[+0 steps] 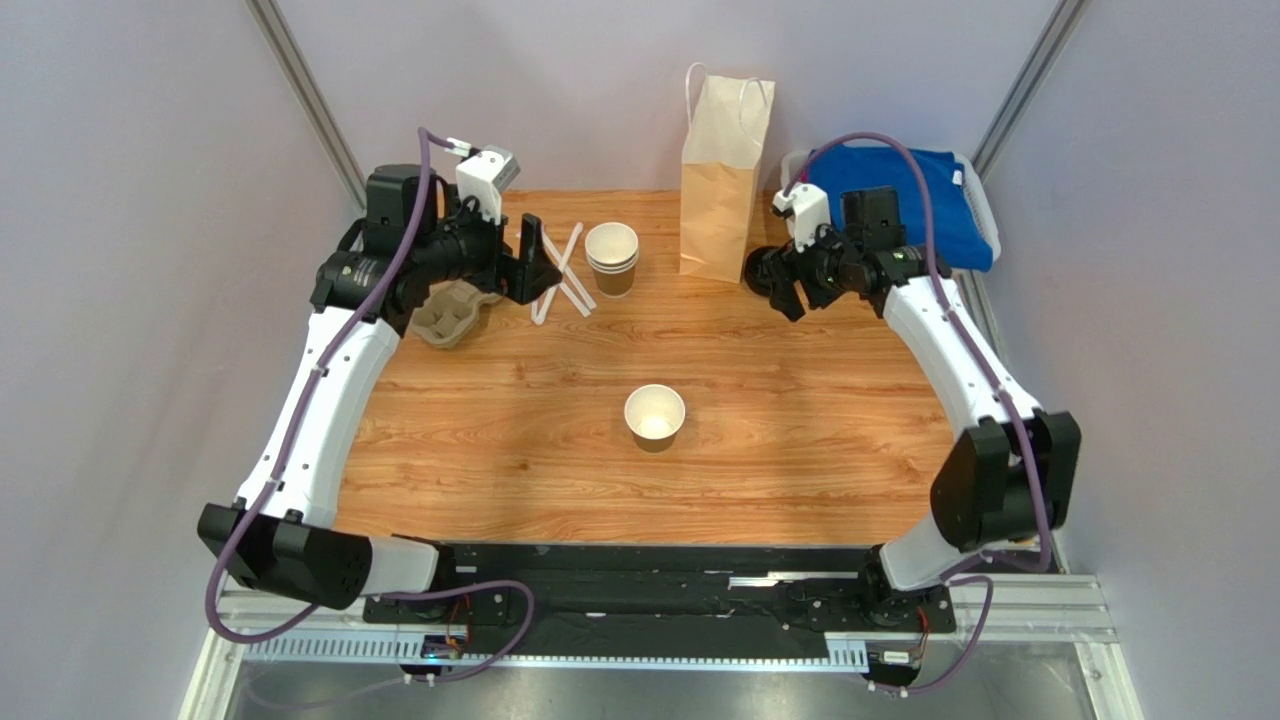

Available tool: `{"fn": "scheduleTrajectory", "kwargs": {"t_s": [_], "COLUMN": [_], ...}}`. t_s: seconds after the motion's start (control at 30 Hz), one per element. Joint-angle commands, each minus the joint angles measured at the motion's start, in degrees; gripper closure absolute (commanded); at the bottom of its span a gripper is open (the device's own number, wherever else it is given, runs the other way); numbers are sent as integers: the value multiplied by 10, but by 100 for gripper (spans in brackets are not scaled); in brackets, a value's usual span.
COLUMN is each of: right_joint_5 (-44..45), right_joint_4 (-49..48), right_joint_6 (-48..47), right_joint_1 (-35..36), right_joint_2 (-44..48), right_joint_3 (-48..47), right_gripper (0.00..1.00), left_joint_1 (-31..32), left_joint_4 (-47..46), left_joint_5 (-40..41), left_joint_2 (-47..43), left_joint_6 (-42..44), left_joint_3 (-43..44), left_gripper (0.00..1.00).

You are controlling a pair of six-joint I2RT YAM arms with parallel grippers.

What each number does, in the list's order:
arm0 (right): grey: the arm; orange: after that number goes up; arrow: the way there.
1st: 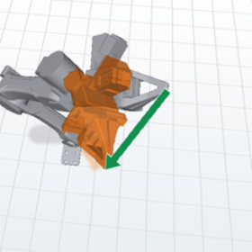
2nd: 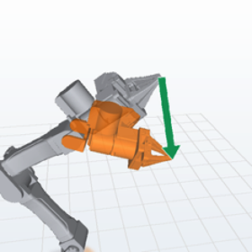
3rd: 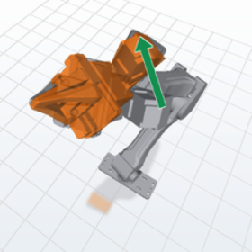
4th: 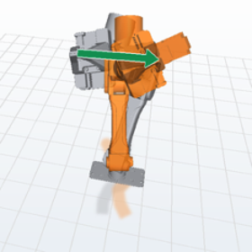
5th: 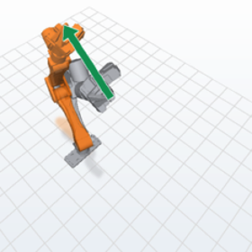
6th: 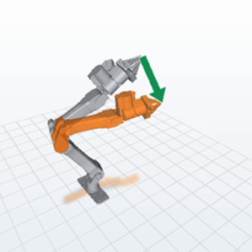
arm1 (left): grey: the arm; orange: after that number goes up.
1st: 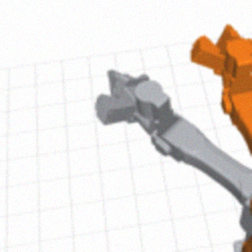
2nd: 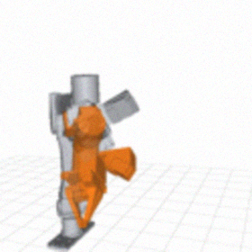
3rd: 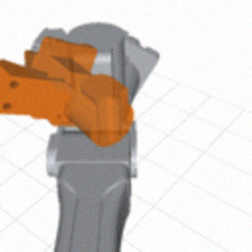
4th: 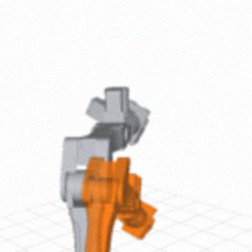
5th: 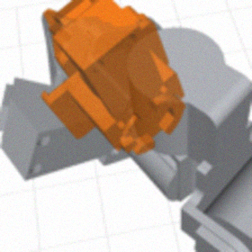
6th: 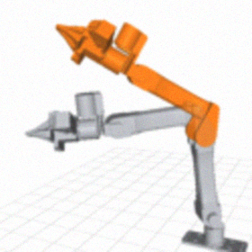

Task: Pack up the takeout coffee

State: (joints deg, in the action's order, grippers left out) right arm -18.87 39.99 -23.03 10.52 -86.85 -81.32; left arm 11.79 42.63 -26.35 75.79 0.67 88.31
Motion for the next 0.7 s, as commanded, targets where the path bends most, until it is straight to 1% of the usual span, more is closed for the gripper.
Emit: {"fn": "scheduleTrajectory", "kwargs": {"t_s": [0.0, 0.1, 0.13, 0.23, 0.27, 0.47, 0.67], "right_joint_5": [4, 4, 0, -34, -45, -45, -42], "right_joint_4": [-54, -103, -138, -212, -224, -249, -265], "right_joint_6": [-77, -85, -93, -119, -146, -252, -334], "right_joint_1": [-14, -18, -21, -30, -31, -31, -31], "right_joint_2": [-58, -99, -108, -121, -133, -176, -213], "right_joint_3": [2, 0, 12, 39, 46, 29, 26], "right_gripper": [36, 42, 43, 47, 47, 48, 48], "left_joint_1": [-4, -4, -4, -5, -5, -5, -5], "left_joint_4": [-4, -5, -5, -5, -7, -8, -12], "left_joint_5": [-30, -36, -38, -37, -35, -38, -37], "left_joint_2": [8, 11, 13, 16, 16, 23, 35], "left_joint_6": [14, 11, 9, 7, 5, 2, -1], "left_joint_3": [18, 9, 7, 1, -2, -6, -7], "left_gripper": [1, 1, 1, 1, 1, 1, 2]}}
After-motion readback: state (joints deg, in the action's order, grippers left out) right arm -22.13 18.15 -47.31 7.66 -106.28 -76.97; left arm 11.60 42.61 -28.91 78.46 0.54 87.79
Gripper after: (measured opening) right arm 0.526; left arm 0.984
